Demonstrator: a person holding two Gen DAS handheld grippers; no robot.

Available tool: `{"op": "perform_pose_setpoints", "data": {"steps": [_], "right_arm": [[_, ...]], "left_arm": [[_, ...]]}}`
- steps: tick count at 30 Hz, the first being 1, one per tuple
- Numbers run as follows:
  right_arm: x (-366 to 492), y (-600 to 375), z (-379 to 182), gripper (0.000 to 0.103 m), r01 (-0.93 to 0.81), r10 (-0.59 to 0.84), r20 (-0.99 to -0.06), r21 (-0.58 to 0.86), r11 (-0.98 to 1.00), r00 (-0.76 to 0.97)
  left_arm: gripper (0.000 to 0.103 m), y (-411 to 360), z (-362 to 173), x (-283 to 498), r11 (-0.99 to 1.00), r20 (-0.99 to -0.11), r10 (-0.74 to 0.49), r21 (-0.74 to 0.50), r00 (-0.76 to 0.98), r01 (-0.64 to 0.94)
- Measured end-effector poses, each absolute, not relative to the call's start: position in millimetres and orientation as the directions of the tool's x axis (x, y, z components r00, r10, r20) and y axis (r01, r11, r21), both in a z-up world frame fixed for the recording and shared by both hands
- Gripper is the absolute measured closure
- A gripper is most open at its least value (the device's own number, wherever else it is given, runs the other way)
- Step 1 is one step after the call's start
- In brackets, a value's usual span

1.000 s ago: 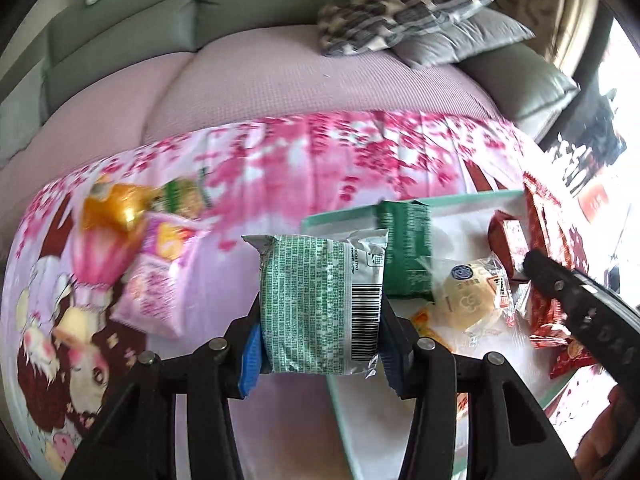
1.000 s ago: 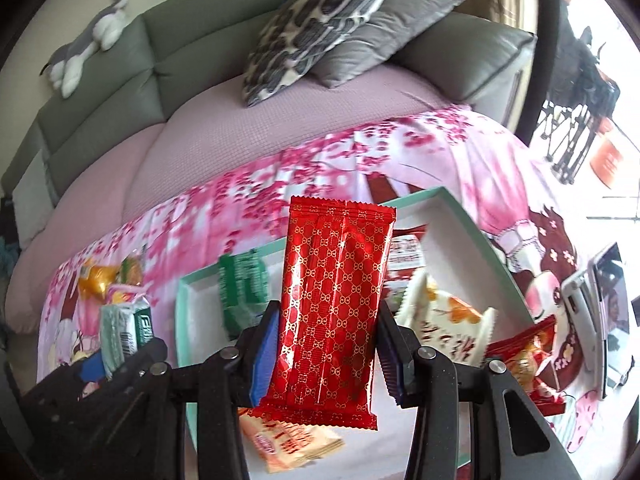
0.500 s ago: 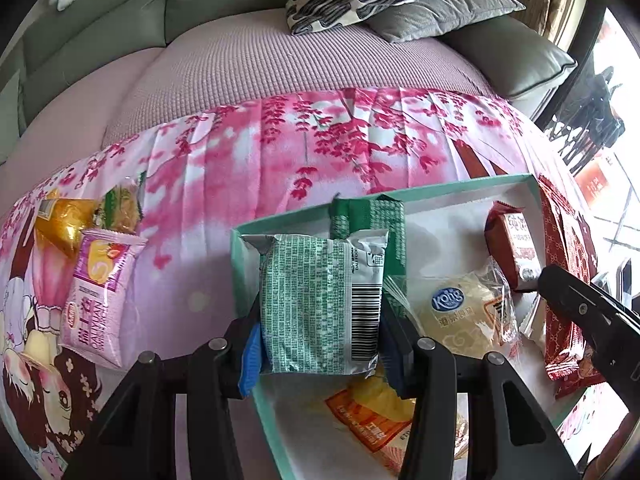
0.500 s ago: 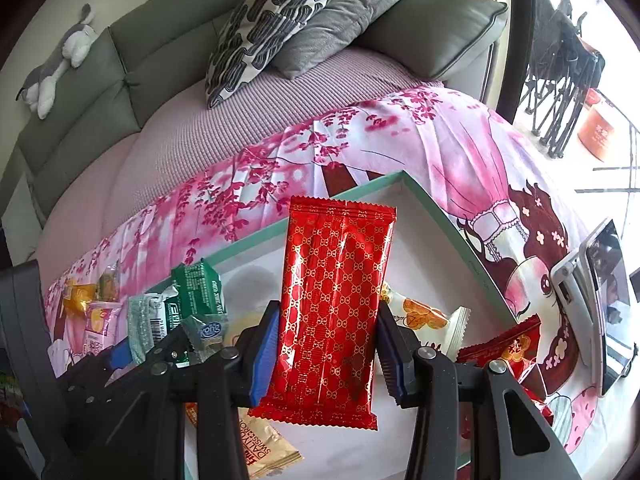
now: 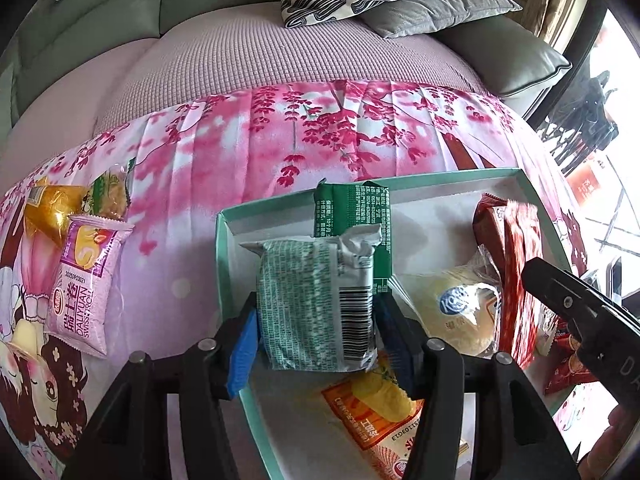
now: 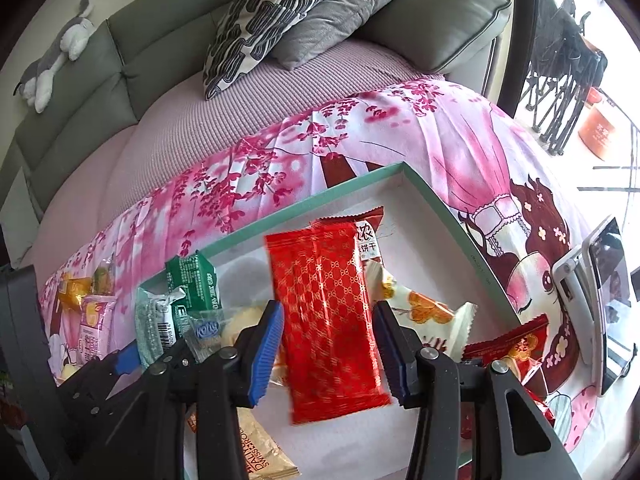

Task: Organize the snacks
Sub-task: 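Carry both packs into the tray and open both tools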

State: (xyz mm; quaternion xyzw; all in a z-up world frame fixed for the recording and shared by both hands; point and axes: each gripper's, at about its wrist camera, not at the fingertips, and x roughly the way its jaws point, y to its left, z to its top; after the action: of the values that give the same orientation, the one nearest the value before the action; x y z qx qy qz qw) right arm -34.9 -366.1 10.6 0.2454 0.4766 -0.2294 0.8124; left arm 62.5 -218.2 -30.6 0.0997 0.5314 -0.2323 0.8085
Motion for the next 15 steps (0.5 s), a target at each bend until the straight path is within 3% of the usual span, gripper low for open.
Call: {"op": "perform_pose_setpoints", "data": {"steps": [3,5,15], "right_arm": [[-35.1,-364.9,13.0,0.053,0.602,-0.142,-0.885,0.177,0.778,0.443],[-35.1,-364.0,14.6,0.053,0.599,-0.141,-0.884,0.178,0.78,0.446],[-33.2,-360.8,15.3,0.042,0.584,-0.121,-0.888,0.183,0.791,0.443]], "left_arm": [[0.041,-216.8,-23.3,61.0,0.876,-0.9,-0.273,-0.086,0.34,0.475],[0.032,-216.0,-17.8,59.7,0.875,-0.895,-0.28,-0.089,0.348,0.476],[0.029,-186.8,-2.5,67.2,0.923,-0.894,-0.234,-0.081,0.381,0.377]]}}
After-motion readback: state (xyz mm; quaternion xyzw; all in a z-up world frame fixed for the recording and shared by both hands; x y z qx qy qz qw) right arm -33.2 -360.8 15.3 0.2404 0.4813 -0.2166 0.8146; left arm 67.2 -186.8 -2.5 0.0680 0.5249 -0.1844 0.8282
